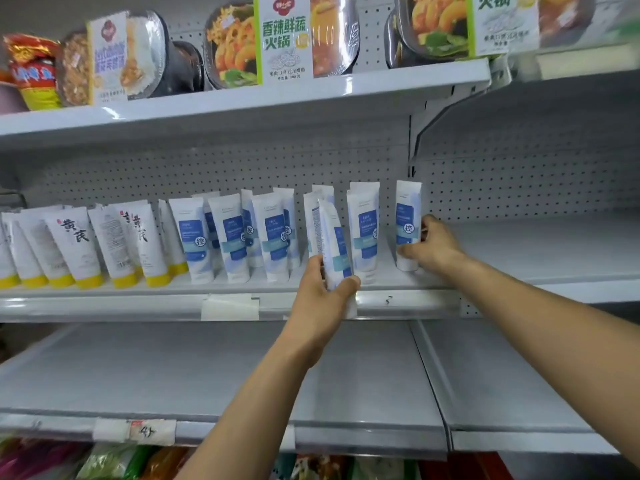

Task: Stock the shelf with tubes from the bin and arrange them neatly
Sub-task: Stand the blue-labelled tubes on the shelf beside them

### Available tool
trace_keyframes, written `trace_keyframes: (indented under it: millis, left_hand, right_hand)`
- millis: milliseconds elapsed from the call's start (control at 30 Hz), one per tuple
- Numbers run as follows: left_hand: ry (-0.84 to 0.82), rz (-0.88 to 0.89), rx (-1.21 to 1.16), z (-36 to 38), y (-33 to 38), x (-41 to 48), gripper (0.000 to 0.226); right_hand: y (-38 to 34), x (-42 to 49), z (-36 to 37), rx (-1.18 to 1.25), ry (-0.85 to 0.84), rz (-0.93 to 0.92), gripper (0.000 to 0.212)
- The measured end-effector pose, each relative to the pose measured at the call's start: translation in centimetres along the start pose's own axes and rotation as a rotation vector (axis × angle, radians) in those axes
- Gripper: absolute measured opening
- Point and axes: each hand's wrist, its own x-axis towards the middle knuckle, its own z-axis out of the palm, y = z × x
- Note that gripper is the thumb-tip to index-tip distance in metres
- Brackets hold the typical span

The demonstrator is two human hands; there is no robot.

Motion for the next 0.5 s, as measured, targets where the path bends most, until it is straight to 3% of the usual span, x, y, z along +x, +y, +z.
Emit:
trace_keyframes:
  millis: [500]
  left_hand:
    - [-0.043, 0.011, -0.017, 0.0, -0.6, 0.3, 0.035]
  right_hand:
    - [1.0, 2.2, 0.3, -0.045, -0.045, 0.073, 0.059]
